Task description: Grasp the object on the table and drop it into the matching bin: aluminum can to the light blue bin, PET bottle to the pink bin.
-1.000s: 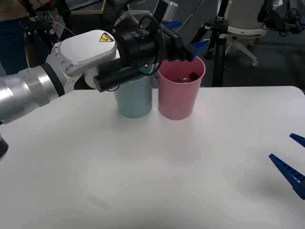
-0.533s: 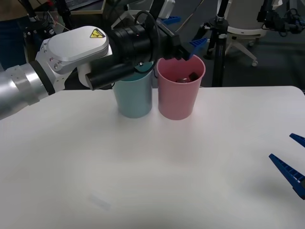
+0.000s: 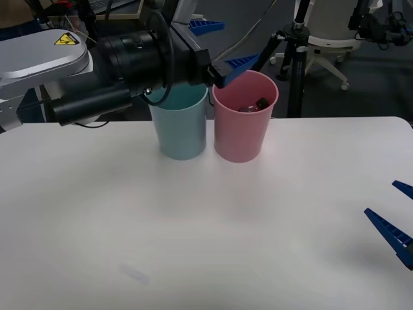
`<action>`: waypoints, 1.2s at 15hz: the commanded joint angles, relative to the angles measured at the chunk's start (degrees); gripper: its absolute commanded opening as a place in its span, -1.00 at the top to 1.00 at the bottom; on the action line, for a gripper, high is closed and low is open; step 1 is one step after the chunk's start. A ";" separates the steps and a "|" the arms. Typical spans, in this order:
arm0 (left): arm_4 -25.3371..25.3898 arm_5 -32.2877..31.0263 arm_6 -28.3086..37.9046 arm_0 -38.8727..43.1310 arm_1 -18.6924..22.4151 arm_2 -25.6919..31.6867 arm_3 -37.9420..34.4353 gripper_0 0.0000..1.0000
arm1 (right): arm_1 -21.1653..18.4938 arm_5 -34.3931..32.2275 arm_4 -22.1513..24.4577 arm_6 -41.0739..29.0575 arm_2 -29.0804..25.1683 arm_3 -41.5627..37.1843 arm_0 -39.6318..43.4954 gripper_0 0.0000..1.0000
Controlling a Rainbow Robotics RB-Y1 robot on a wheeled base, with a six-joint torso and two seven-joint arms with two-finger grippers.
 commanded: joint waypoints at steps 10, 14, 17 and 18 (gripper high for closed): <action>2.37 -21.26 -2.12 25.78 13.40 25.39 -6.66 -1.00 | 0.00 0.00 0.00 0.00 0.00 0.00 0.00 -1.00; 1.05 -25.48 -2.03 34.92 14.01 33.83 -6.57 -1.00 | 0.00 0.00 0.00 0.00 0.00 0.00 0.00 -1.00; 0.17 -28.38 -1.86 41.87 13.92 39.72 -6.66 -1.00 | 0.00 0.00 0.00 0.00 0.00 0.00 0.00 -1.00; 0.08 -28.99 -2.12 44.24 13.83 41.21 -6.66 -1.00 | 0.00 0.00 0.00 0.00 0.00 0.00 0.00 -1.00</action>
